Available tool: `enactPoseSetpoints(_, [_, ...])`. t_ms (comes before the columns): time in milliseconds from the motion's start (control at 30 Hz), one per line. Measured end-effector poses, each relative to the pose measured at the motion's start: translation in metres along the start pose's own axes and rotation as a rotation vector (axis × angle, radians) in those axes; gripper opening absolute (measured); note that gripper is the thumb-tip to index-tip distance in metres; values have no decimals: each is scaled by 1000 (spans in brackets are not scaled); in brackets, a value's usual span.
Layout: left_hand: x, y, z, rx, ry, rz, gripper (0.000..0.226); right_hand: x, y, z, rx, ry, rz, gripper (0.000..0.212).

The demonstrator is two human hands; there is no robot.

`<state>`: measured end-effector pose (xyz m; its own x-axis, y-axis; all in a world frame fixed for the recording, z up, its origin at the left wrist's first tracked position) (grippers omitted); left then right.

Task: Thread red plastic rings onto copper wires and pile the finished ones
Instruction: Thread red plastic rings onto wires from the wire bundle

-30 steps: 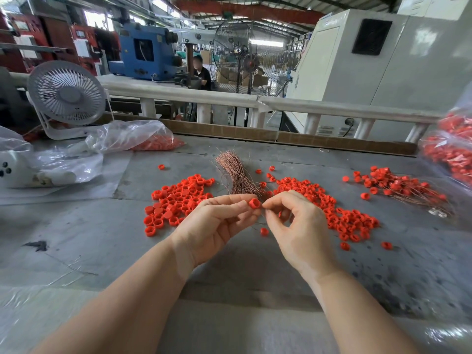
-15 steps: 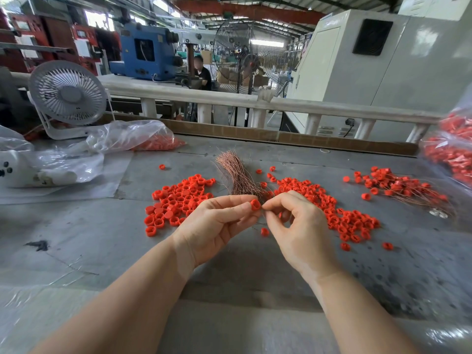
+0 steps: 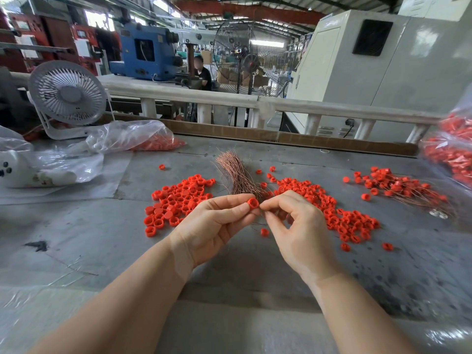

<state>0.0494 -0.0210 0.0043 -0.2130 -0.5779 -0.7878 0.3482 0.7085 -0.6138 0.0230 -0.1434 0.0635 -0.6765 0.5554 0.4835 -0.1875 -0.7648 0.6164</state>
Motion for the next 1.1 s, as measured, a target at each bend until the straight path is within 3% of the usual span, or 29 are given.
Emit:
enactPoseSetpoints(800, [-1, -1, -1, 34, -12, -95, 21, -14, -13, 1, 76, -51, 144, 16])
enactPoseSetpoints(967, [-2, -4, -1, 82, -18, -105, 21, -23, -15, 1, 103, -197, 278, 23])
enactPoseSetpoints(1100, [-1, -9, -1, 121, 0, -90, 22, -28, -17, 0, 132, -290, 363, 16])
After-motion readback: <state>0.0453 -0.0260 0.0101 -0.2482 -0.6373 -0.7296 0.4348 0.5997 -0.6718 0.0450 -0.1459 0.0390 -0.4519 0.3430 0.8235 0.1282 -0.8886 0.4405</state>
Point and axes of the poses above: each hand's wrist, its own z-axis towards the middle knuckle, its own y-axis out of the back of the hand, x = y × z, the point moved 8 cm from there along z, towards the middle knuckle, and after that the axes turned 13 degrees about x, right-handed, at the moved point
